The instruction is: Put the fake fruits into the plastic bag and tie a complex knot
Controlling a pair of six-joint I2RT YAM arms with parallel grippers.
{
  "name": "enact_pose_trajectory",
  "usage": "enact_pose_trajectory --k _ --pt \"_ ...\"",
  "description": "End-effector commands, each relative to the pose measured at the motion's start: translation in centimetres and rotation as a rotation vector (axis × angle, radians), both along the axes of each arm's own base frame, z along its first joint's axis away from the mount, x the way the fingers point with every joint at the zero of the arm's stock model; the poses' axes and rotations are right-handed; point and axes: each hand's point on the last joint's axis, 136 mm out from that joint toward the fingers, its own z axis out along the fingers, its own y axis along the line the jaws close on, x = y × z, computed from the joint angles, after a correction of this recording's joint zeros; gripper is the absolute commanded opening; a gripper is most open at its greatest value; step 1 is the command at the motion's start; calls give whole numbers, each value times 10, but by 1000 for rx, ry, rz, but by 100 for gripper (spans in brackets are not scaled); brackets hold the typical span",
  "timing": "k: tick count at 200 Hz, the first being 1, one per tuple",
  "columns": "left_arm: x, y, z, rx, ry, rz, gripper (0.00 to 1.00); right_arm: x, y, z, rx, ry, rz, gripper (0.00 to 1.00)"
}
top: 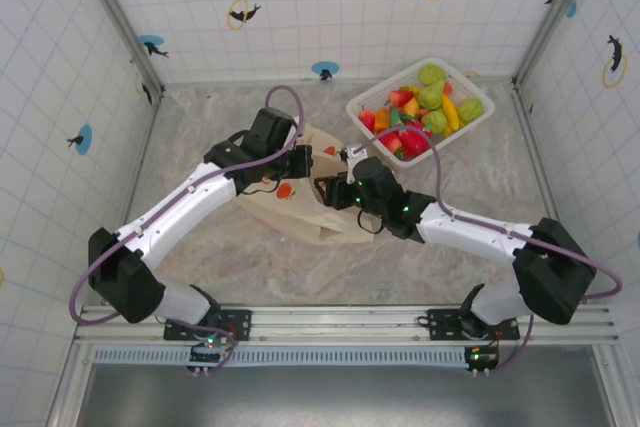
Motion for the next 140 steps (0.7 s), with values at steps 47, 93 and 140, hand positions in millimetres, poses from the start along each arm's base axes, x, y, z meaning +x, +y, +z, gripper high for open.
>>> enact_pose_trajectory --k 47,93,140 --pt "2 6 0 20 -17 7 0 -25 -8 66 127 -53 93 69" --pt "3 2 2 6 -17 -4 0 -43 -15 123 279 -66 200 76" --pt "1 0 4 -6 -16 -13 0 -41 -45 162 360 -83 213 85"
